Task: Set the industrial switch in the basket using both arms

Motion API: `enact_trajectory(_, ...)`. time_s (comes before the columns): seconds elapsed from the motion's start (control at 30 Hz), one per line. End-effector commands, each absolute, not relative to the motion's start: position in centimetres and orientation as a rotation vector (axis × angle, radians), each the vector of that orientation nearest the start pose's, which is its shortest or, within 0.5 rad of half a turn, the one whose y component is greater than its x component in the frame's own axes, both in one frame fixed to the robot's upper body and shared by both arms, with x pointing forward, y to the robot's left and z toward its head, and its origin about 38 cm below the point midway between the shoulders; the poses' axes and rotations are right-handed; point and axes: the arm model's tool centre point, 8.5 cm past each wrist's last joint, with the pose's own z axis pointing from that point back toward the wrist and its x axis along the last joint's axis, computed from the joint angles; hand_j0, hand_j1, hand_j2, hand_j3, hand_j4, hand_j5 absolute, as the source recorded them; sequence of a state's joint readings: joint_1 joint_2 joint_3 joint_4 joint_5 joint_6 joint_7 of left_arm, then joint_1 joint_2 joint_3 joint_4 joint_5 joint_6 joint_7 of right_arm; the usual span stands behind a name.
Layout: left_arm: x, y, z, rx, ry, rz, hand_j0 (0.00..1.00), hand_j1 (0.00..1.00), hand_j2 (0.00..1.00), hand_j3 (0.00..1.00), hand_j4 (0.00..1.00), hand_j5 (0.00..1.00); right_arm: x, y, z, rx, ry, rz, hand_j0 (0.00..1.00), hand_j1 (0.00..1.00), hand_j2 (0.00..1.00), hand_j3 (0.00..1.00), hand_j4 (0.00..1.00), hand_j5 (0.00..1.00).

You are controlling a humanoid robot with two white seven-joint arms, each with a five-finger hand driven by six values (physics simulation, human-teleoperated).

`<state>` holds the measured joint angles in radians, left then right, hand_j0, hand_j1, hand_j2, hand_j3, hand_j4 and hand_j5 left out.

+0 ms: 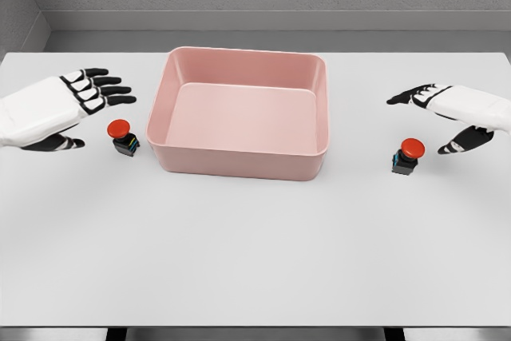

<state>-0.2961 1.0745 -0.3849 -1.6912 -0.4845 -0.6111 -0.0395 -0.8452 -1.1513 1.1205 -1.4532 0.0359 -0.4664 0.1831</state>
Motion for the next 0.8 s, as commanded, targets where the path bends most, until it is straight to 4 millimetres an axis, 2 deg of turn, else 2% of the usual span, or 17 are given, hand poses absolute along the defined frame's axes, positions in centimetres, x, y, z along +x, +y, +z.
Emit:
enact_trajectory(0.0,36.6,34.9,24.5,-0.908,2.268,2.618,1.00,1.00,1.00,1.00,1.00,1.00,41.3,-38.1,22.1,-0.391,-1.374,1.778,1.00,1.00,1.00,1.00,1.00,1.00)
enact_trajectory(0.07,36.8,34.3,23.4,-0.931,2.213,2.628,1.00,1.00,1.00,1.00,1.00,1.00,41.2,-38.4,22.4,-0.399,-1.381,1.775,1.00,1.00,1.00,1.00,1.00,1.00)
enact_trajectory(0.13,37.2,35.0,23.1,-0.955,2.202,2.663,1.00,1.00,1.00,1.00,1.00,1.00,40.9,-37.9,22.4,-0.383,-1.390,1.790,1.00,1.00,1.00,1.00,1.00,1.00)
enact_trajectory(0.2,38.2,36.0,21.7,-0.994,2.266,2.680,1.00,1.00,1.00,1.00,1.00,1.00,40.6,-38.5,22.4,-0.392,-1.374,1.791,1.00,1.00,1.00,1.00,1.00,1.00)
enact_trajectory(0.27,38.8,36.2,21.9,-1.018,2.278,2.673,1.00,1.00,1.00,1.00,1.00,1.00,40.4,-38.6,22.0,-0.378,-1.360,1.803,1.00,1.00,1.00,1.00,1.00,1.00)
enact_trajectory(0.4,39.2,35.3,19.8,-0.984,2.330,2.681,1.00,1.00,1.00,1.00,1.00,1.00,39.8,-37.8,21.7,-0.323,-1.386,1.840,1.00,1.00,1.00,1.00,1.00,1.00)
enact_trajectory(0.5,40.0,36.3,17.9,-1.016,2.383,2.723,1.00,1.00,1.00,1.00,1.00,1.00,39.5,-37.0,21.3,-0.286,-1.370,1.871,1.00,1.00,1.00,1.00,1.00,1.00)
enact_trajectory(0.77,40.6,35.4,17.1,-1.038,2.342,2.729,1.00,1.00,1.00,1.00,1.00,1.00,39.6,-36.2,20.4,-0.237,-1.298,1.913,1.00,1.00,1.00,1.00,1.00,1.00)
